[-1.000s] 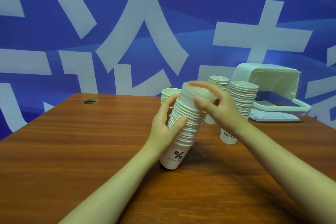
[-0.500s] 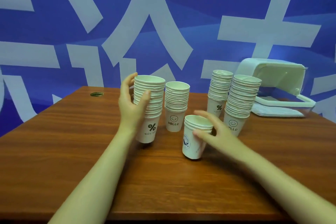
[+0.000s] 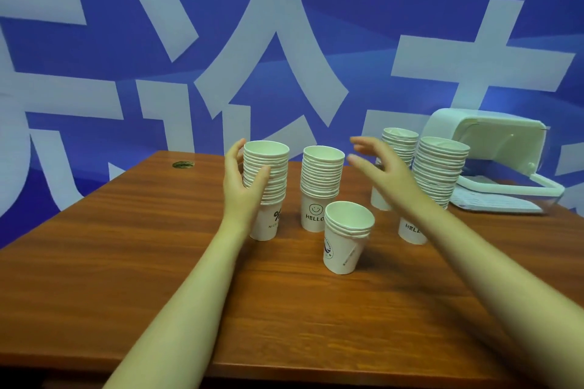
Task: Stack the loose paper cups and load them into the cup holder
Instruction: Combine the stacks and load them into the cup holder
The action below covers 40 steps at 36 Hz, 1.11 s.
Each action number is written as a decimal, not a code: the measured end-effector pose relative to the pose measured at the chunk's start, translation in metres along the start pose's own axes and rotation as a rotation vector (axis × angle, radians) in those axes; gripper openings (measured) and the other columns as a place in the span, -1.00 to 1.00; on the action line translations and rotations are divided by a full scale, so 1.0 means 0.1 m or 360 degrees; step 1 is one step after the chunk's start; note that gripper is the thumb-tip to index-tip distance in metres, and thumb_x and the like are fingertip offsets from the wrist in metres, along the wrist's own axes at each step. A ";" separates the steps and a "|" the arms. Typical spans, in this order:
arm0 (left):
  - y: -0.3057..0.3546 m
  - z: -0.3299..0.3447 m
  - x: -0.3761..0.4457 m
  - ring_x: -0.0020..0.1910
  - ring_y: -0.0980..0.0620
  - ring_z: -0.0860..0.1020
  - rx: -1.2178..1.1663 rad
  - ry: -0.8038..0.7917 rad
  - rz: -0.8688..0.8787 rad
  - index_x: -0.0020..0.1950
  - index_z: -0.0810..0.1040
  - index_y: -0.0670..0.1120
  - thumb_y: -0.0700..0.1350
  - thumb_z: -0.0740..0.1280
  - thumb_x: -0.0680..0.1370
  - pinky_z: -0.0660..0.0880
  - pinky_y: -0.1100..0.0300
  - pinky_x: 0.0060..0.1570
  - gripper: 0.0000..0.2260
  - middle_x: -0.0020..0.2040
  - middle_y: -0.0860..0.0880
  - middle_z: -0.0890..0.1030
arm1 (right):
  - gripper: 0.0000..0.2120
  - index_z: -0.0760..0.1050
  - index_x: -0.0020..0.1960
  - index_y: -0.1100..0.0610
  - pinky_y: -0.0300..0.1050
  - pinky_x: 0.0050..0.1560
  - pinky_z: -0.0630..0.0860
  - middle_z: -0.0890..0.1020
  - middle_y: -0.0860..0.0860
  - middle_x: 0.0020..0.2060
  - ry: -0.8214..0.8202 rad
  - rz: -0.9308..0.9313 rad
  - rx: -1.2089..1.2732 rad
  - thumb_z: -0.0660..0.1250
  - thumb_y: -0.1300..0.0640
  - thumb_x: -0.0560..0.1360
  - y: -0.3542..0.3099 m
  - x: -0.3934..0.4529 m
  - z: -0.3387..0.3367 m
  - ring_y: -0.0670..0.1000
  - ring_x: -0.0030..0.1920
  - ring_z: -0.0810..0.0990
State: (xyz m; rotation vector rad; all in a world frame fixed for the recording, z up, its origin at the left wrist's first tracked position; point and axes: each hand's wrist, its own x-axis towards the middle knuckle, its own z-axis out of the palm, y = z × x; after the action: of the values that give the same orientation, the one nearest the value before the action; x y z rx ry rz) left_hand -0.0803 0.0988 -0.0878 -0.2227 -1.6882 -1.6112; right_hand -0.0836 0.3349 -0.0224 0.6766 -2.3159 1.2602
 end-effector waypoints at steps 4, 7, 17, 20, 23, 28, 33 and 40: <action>-0.02 -0.03 0.00 0.28 0.08 0.48 -0.0031 -0.0032 -0.0066 0.50 0.18 0.10 0.22 0.34 0.39 0.51 0.13 0.19 -0.28 0.31 0.06 0.46 | -0.19 0.14 0.54 -0.08 0.08 0.44 0.27 0.24 -0.01 0.51 -0.0417 0.0024 -0.0500 0.36 -0.31 0.42 -0.10 0.50 0.16 0.00 0.50 0.19; 0.01 -0.03 -0.02 0.35 0.07 0.39 0.0132 0.0029 0.0020 0.51 0.16 0.08 0.24 0.28 0.41 0.41 0.09 0.29 -0.28 0.36 0.02 0.41 | -0.17 0.11 0.57 -0.03 0.10 0.43 0.25 0.21 0.03 0.54 -0.0668 0.0126 -0.0761 0.34 -0.31 0.44 -0.06 0.71 0.29 0.09 0.52 0.17; 0.29 0.21 -0.18 0.23 -0.07 0.46 0.0497 -0.0028 0.1138 0.31 0.42 -0.14 -0.23 0.27 0.46 0.35 0.13 0.34 -0.60 0.21 -0.14 0.52 | -0.50 0.47 0.29 -0.04 -0.01 0.18 0.40 0.54 0.04 0.19 -0.0492 -0.0091 -0.1048 0.32 -0.28 0.46 -0.13 0.79 0.17 0.08 0.26 0.45; 0.30 0.29 -0.26 0.17 -0.04 0.49 0.0459 -0.0254 0.1040 0.28 0.49 -0.18 -0.24 0.26 0.46 0.42 0.22 0.24 -0.63 0.16 -0.15 0.53 | -0.53 0.45 0.22 -0.01 -0.05 0.07 0.42 0.55 0.04 0.16 -0.0523 -0.0023 -0.1022 0.33 -0.28 0.46 -0.11 0.78 0.09 0.06 0.14 0.50; 0.27 0.37 -0.32 0.09 0.02 0.51 0.0394 -0.0508 0.0828 0.26 0.51 -0.19 -0.20 0.21 0.49 0.55 0.07 0.04 -0.65 0.15 -0.11 0.50 | -0.50 0.41 0.21 0.01 -0.10 -0.03 0.39 0.54 0.02 0.12 -0.0554 0.0086 -0.0958 0.39 -0.25 0.41 -0.07 0.76 0.05 0.02 0.06 0.50; 0.21 0.50 -0.41 0.22 0.15 0.45 0.0382 -0.0731 0.0524 0.38 0.43 -0.07 -0.07 0.18 0.50 0.52 0.07 0.18 -0.56 0.27 0.05 0.40 | -0.46 0.39 0.18 -0.04 -0.17 -0.19 0.39 0.53 -0.07 0.05 -0.0550 0.0145 -0.0887 0.46 -0.27 0.34 -0.08 0.72 -0.03 -0.14 -0.07 0.50; 0.24 0.57 -0.41 0.29 0.18 0.40 0.0326 -0.0645 0.0340 0.44 0.36 -0.05 -0.08 0.19 0.52 0.40 0.33 0.25 -0.54 0.31 0.04 0.40 | -0.53 0.45 0.21 -0.07 -0.09 -0.03 0.55 0.58 -0.05 0.02 -0.0433 0.0118 -0.0683 0.40 -0.27 0.41 -0.06 0.72 -0.08 -0.06 -0.02 0.57; 0.12 0.62 -0.40 0.27 0.28 0.36 0.0315 -0.0484 0.0105 0.45 0.30 0.03 -0.16 0.23 0.58 0.35 0.29 0.31 -0.56 0.28 0.17 0.35 | -0.60 0.50 0.24 -0.04 -0.06 0.01 0.56 0.59 0.02 0.08 -0.0259 0.0073 -0.0423 0.41 -0.16 0.46 -0.09 0.79 -0.17 0.04 0.10 0.57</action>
State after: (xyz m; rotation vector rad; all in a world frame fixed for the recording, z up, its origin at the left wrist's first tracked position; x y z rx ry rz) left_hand -0.0704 0.1725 -0.0968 -0.4367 -2.0345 -1.4036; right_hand -0.1385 0.3283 0.0370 0.6574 -2.5830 0.9205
